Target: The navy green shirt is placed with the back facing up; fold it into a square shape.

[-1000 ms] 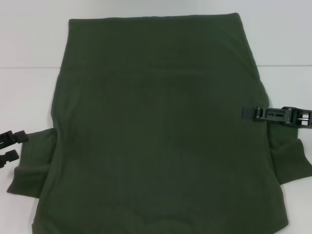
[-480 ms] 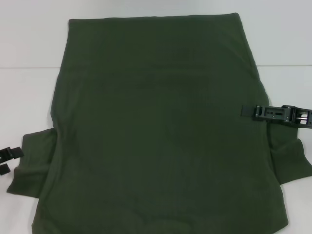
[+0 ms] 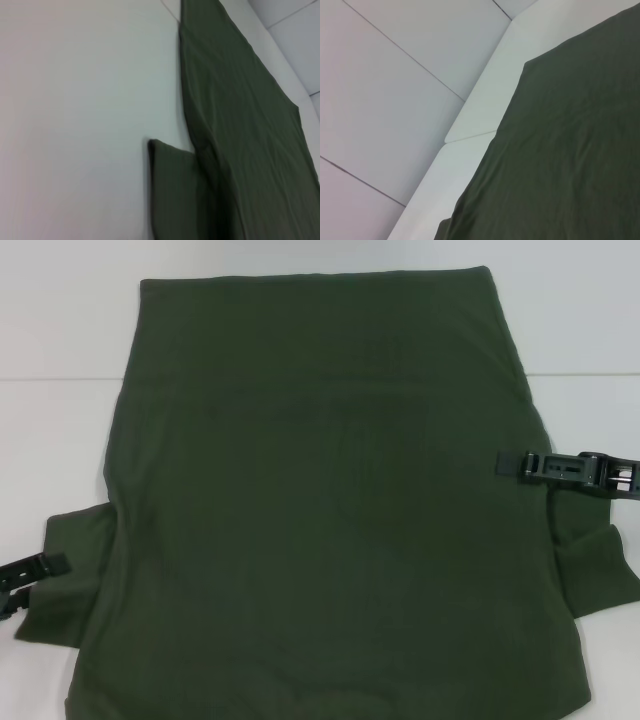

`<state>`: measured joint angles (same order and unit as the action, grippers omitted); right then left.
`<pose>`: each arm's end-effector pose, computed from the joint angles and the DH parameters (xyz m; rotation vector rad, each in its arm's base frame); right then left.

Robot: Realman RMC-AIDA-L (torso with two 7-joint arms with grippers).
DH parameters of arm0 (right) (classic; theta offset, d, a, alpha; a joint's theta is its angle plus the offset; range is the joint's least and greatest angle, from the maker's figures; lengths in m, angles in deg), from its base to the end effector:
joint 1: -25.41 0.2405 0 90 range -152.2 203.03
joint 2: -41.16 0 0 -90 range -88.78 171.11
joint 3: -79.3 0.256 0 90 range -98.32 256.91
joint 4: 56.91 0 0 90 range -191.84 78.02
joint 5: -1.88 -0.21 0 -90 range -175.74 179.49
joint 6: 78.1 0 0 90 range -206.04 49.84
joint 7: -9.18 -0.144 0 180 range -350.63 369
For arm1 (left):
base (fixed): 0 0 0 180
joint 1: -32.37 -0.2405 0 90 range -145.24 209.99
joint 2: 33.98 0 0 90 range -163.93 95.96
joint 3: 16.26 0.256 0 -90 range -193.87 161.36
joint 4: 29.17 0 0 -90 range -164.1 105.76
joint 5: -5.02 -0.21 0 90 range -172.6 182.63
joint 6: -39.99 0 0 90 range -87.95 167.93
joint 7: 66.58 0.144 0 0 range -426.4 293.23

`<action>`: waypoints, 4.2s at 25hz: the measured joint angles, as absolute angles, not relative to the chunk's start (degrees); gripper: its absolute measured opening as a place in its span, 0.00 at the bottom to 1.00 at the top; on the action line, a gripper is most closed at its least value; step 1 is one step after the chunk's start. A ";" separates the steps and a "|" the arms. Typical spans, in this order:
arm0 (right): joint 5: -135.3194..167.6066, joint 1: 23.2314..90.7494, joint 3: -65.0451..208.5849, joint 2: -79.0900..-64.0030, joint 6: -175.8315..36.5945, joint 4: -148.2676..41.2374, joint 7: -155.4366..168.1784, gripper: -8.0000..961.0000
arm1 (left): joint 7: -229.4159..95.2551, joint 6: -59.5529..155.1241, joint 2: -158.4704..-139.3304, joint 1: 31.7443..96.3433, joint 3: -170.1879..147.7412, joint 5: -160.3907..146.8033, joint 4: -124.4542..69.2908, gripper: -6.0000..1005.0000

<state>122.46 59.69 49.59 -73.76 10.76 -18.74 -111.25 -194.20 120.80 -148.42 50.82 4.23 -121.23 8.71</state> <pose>0.2709 0.3593 0.0456 -2.3723 1.5351 0.8035 -0.3944 0.2731 0.0660 -1.7386 -1.9246 -0.7245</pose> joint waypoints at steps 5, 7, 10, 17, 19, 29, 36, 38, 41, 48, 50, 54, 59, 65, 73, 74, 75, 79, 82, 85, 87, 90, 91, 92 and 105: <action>122.46 59.69 49.62 -73.64 10.76 -18.86 -111.28 0.92 | -194.68 123.44 -148.46 50.47 4.13 -121.25 8.83 0.83; 122.46 59.69 49.70 -73.63 10.76 -18.90 -111.30 0.92 | -194.76 124.03 -148.46 50.41 3.96 -121.13 8.86 0.83; 122.46 59.69 49.91 -73.62 10.77 -18.92 -111.31 0.92 | -194.84 124.01 -148.37 50.65 3.87 -121.05 8.88 0.83; 122.46 59.57 50.31 -73.32 10.88 -19.03 -111.29 0.92 | -196.05 123.44 -147.89 52.55 4.92 -121.25 7.74 0.82; 122.37 59.51 50.35 -73.26 10.92 -19.03 -111.28 0.92 | -197.36 123.37 -147.80 52.83 4.97 -121.55 7.93 0.81; 120.46 58.84 50.50 -73.09 11.29 -19.03 -111.08 0.92 | -200.83 122.36 -148.15 52.42 5.69 -124.07 11.04 0.58; 120.44 58.80 50.48 -73.00 11.24 -19.03 -111.24 0.92 | -200.86 122.01 -148.26 52.22 5.80 -124.13 11.15 0.40; 120.44 58.81 50.47 -73.00 11.22 -19.03 -111.28 0.92 | -200.86 121.98 -148.25 52.12 5.81 -124.15 11.16 0.33; 120.43 58.81 50.47 -73.00 11.20 -19.03 -111.32 0.92 | -200.71 121.97 -148.21 52.11 5.91 -124.18 11.58 0.22; 120.44 58.77 50.47 -73.00 10.85 -19.03 -111.32 0.92 | -202.07 120.88 -147.76 53.92 8.79 -128.70 15.45 0.01; 120.44 58.80 50.47 -73.00 10.82 -19.03 -111.32 0.92 | -203.61 120.31 -147.68 55.23 9.62 -132.48 17.19 0.01; 120.44 58.96 50.47 -73.00 10.73 -19.03 -111.31 0.92 | -207.90 119.05 -148.80 56.80 10.36 -140.17 23.60 0.01; 120.44 59.05 50.47 -73.00 10.72 -19.03 -111.31 0.92 | -210.91 118.44 -150.06 56.71 10.26 -142.77 28.65 0.01; 120.44 59.09 50.89 -73.00 10.66 -19.03 -111.31 0.92 | -213.72 117.18 -149.72 56.69 10.13 -143.26 29.34 0.01; 120.44 59.13 51.23 -72.93 10.66 -19.03 -111.31 0.92 | -214.93 118.25 -150.47 55.08 10.01 -143.51 31.43 0.01; 120.44 59.19 51.29 -72.93 10.66 -19.03 -111.31 0.92 | -215.01 118.66 -150.73 54.72 9.88 -143.38 31.47 0.01; 120.44 59.23 51.31 -72.92 10.66 -19.03 -111.31 0.92 | -215.03 118.68 -150.81 54.66 9.81 -143.36 31.48 0.01; 120.44 59.39 51.40 -72.92 10.63 -19.03 -111.39 0.92 | -215.07 118.77 -151.03 54.44 9.69 -143.30 31.49 0.01; 120.44 59.41 51.50 -72.91 10.53 -19.03 -111.45 0.92 | -215.07 119.34 -150.80 54.72 9.50 -142.60 31.52 0.01; 120.44 59.42 51.52 -72.91 10.42 -19.03 -111.46 0.92 | -215.03 122.43 -149.75 56.37 9.46 -141.87 31.85 0.01; 120.44 59.43 51.53 -72.91 10.39 -19.03 -111.47 0.92 | -215.43 125.30 -148.92 58.06 9.46 -141.75 32.44 0.01; 120.44 59.43 51.53 -72.91 10.32 -19.03 -111.48 0.92 | -217.65 129.13 -147.81 60.51 9.68 -141.93 33.29 0.01; 120.44 59.43 51.53 -72.91 10.31 -19.03 -111.48 0.92 | -218.71 130.82 -147.45 61.45 9.86 -142.03 33.40 0.01; 120.44 59.43 51.53 -72.91 10.31 -19.03 -111.49 0.92 | -219.44 132.08 -147.24 62.09 9.98 -142.09 33.43 0.01; 120.44 59.41 51.52 -72.91 10.28 -19.12 -111.49 0.92 | -226.42 138.03 -150.34 69.13 10.74 -142.18 33.44 0.01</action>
